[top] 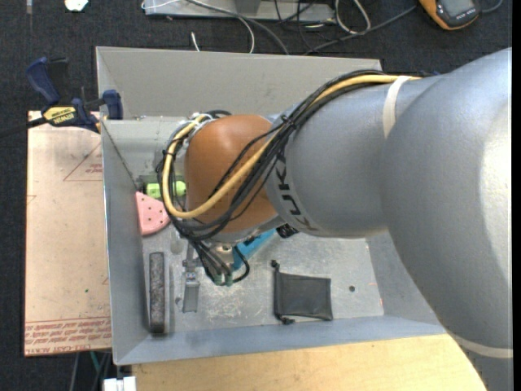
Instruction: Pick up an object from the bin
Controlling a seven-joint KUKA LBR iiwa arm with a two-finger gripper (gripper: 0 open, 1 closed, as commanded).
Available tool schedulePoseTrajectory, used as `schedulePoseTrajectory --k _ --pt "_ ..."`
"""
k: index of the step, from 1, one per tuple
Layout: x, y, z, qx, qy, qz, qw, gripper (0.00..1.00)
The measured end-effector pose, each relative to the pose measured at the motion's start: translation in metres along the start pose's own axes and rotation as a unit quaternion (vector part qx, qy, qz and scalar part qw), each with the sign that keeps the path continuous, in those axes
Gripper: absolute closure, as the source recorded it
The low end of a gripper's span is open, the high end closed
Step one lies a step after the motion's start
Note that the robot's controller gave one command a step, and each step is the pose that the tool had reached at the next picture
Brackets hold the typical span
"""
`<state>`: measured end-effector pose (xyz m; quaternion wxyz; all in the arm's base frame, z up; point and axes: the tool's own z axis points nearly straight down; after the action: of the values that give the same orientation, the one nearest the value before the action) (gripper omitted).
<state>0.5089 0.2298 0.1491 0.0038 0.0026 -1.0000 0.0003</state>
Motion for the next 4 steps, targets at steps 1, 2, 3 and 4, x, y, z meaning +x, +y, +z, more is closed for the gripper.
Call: schedulePoseTrajectory --k 1,2,3,4 --pt "-0.002 -0.001 -0.005 -0.001 -0.0033 0.002 1.0000 0.00" --pt "-0.059 -0.037 0.031 -0.002 -0.0064 -0.029 0.9996 0.00" --pt "-0.074 -0.057 0.054 -0.004 -0.0088 0.000 1.0000 0.00" --pt "-0.063 -0.117 0.033 -0.002 -0.0048 -0.015 0.9999 0.00"
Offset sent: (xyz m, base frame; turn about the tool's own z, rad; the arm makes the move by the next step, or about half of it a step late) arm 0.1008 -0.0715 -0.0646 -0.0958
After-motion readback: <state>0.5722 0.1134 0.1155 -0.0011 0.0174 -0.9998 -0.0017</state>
